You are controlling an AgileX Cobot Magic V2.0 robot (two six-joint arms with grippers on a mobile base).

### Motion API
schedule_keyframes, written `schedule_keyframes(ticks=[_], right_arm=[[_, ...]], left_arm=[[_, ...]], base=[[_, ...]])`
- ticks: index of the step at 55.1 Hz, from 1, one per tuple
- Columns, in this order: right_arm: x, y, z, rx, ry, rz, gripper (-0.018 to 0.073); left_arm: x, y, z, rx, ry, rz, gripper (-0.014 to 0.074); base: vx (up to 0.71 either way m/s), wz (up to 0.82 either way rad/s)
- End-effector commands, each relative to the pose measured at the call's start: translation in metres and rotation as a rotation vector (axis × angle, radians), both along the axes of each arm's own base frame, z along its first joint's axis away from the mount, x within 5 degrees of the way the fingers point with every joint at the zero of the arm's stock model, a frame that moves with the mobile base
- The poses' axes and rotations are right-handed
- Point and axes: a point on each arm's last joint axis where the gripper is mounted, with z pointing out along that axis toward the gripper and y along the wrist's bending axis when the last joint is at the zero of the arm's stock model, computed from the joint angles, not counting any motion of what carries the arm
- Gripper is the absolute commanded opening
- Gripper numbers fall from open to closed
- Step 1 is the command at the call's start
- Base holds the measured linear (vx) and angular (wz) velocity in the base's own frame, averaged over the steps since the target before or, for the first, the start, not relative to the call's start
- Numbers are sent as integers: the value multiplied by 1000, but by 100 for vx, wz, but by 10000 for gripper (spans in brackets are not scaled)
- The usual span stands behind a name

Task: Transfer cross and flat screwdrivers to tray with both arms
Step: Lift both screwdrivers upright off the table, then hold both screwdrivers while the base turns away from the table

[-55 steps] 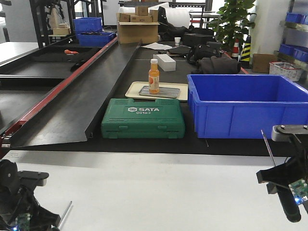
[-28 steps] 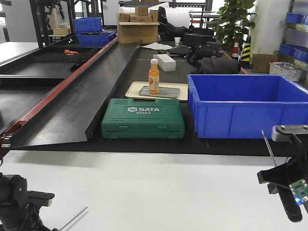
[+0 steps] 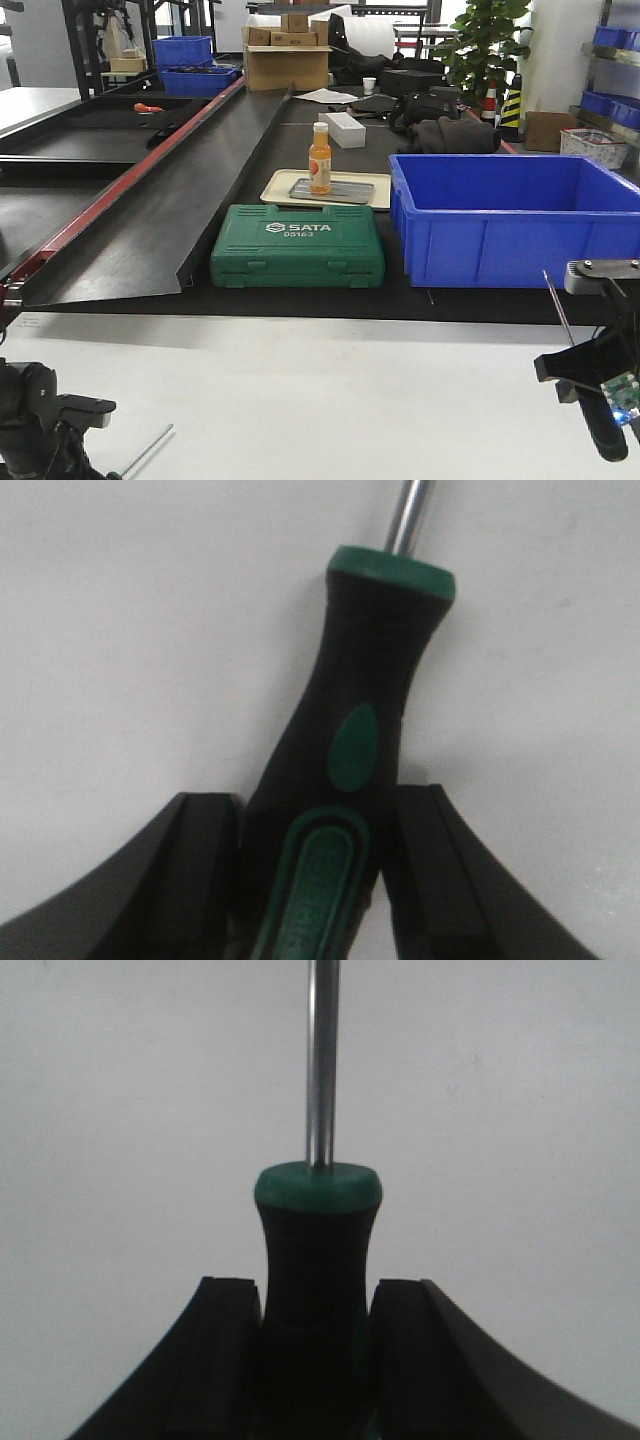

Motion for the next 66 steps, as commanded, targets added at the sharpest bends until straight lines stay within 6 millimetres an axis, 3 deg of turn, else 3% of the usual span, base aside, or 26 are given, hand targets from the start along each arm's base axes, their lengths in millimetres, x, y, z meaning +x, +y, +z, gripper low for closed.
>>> schedule_keyframes(ticks=[1,8,20,30,39,50,56,66], right_arm=[[-4,-1,29,-12,-141,0,-8],[-10,-1,40,-10,-180,-2,-8],[-29,0,67,-13,-265,-3,-8],[-49,1,90,-14,-339,-2,-8],[-70,3,112,3,-423,0,-8],[-103,10,144,25,-586,61,-8],[-126,14,160,44,-684,83,-8],[-167,13,145,34,-847,58,-8]], left_arm=[[4,-5,33,-43,-96,25,-3],[5,-5,66,-60,-220,34,-3],[-9,-4,149,-93,-509,45,-3],[-41,-1,223,-114,-772,46,-3],[-79,3,266,-128,-967,52,0],[-135,8,295,-148,-1214,70,0],[-166,12,298,-155,-1323,80,0],[-223,16,291,-166,-1427,83,0]], base=[[0,0],[0,0],[0,0],[0,0],[0,0],[0,0],[0,0],[0,0]])
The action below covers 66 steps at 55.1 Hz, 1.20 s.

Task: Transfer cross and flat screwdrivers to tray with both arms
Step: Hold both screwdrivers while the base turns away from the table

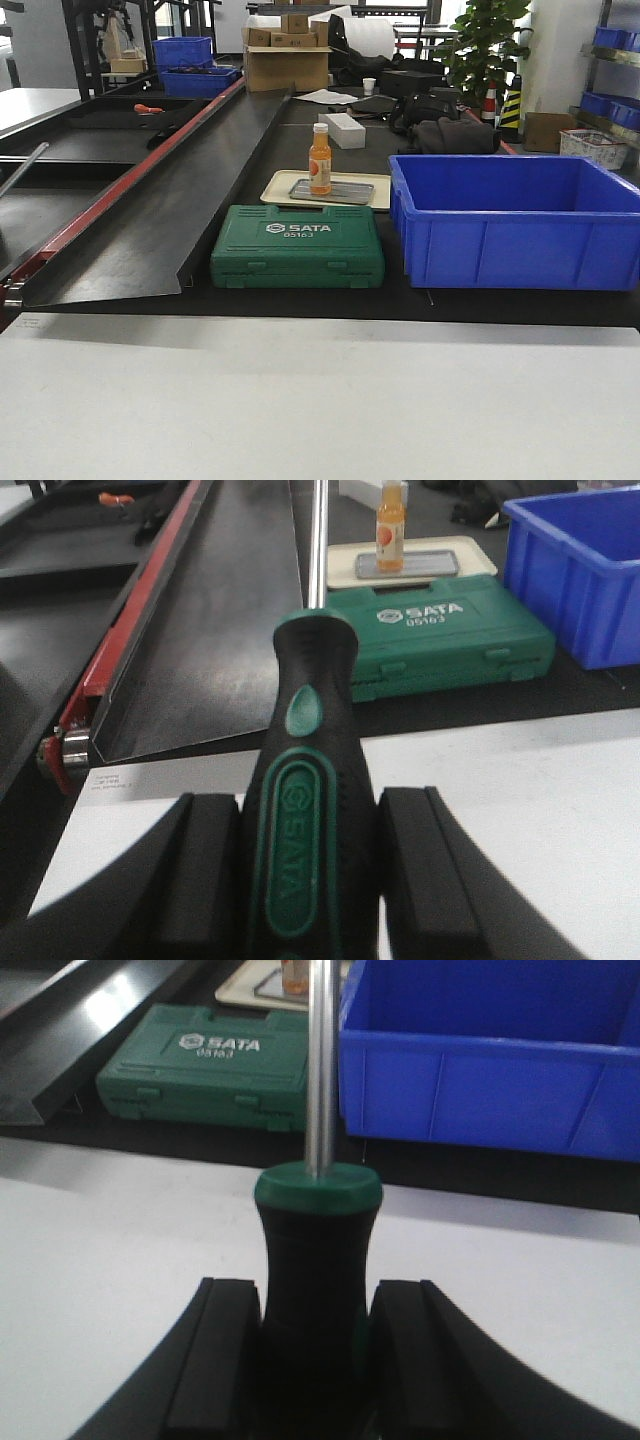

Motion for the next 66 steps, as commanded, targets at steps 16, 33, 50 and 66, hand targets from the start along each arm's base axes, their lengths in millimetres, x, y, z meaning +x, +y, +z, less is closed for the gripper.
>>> schedule_keyframes(ticks=[16,33,50,66], right_arm=[[-75,-3,-30,-41,-327,-62,-8],[-95,-2,-40,-78,-362,-54,-8],[-95,-2,-40,-79,-362,-54,-8],[-95,-2,-40,-79,-362,-54,-8]], left_arm=[[-102,8,-6,-44,-344,12,0],[-126,10,-9,-50,-420,12,0],[-125,10,-10,-48,-409,10,0],[-125,10,-10,-48,-409,10,0]], base=[[0,0],[0,0],[0,0],[0,0]])
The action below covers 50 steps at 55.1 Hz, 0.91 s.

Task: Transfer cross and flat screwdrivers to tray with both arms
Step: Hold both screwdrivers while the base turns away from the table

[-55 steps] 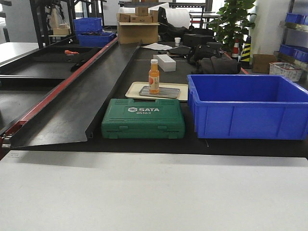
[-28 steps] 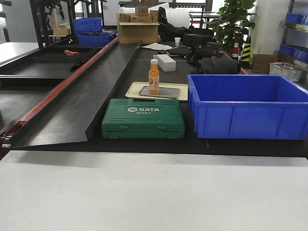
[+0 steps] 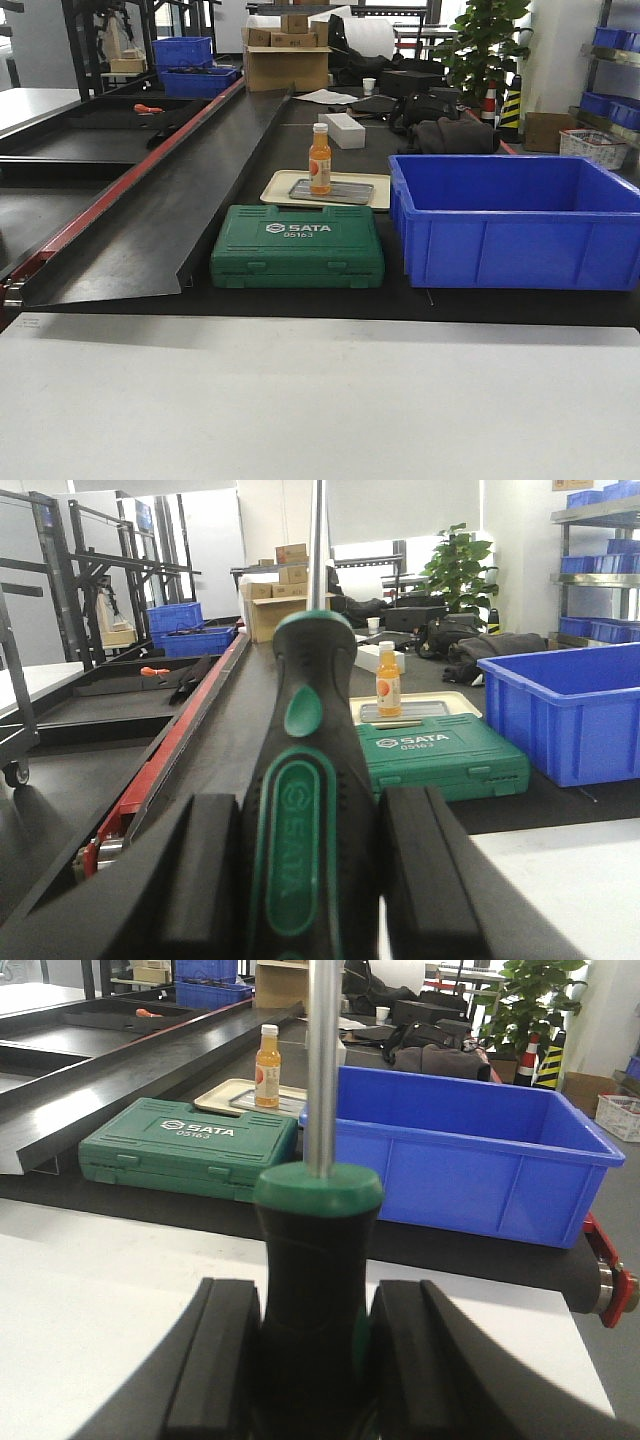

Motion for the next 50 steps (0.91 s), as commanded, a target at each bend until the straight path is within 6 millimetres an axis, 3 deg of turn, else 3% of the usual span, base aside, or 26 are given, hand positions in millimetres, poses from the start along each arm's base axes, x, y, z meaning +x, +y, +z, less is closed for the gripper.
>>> schedule_keyframes(ticks=[1,25,50], right_arm=[[-1,-2,17,5,-115,-23,-8],[-1,-2,17,5,-115,-23,-8],[-1,-2,17,5,-115,-23,-8]], left_arm=[[-2,1,16,-24,-106,4,0],[-1,1,16,-24,-103,4,0],[-1,1,16,-24,-103,4,0]], base=[[0,0],[-3,-3],[-22,-18]])
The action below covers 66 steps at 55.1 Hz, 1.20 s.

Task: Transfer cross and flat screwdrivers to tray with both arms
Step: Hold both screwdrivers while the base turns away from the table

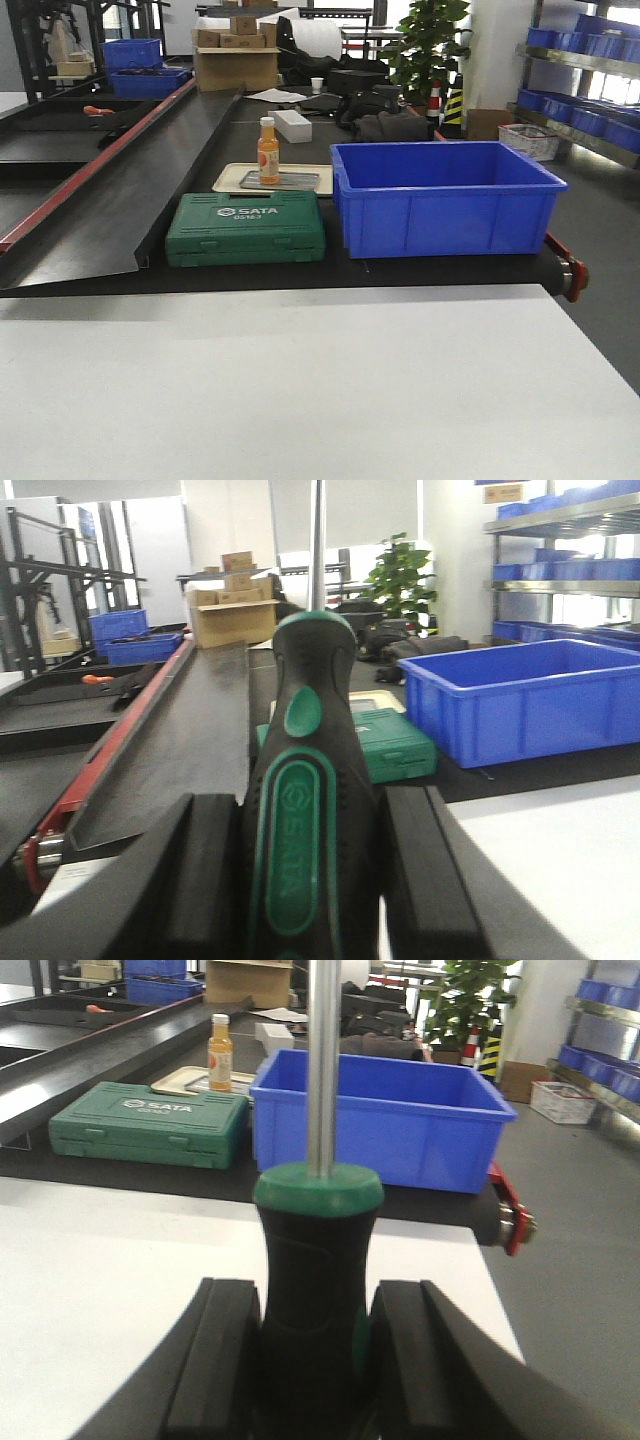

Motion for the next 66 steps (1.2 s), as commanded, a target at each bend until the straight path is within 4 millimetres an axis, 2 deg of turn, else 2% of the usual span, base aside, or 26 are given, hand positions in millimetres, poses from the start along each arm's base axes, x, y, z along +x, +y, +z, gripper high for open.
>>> schedule_keyframes(ticks=[1,34,66], right_arm=[[-1,-2,17,4,-116,-24,-8],[-1,-2,17,4,-116,-24,-8],[-1,-2,17,4,-116,-24,-8]], left_arm=[[-1,1,16,-24,-104,4,0],[-1,1,16,-24,-104,4,0],[-1,1,16,-24,-104,4,0]], base=[[-26,-31],[-26,-40],[-12,-67]])
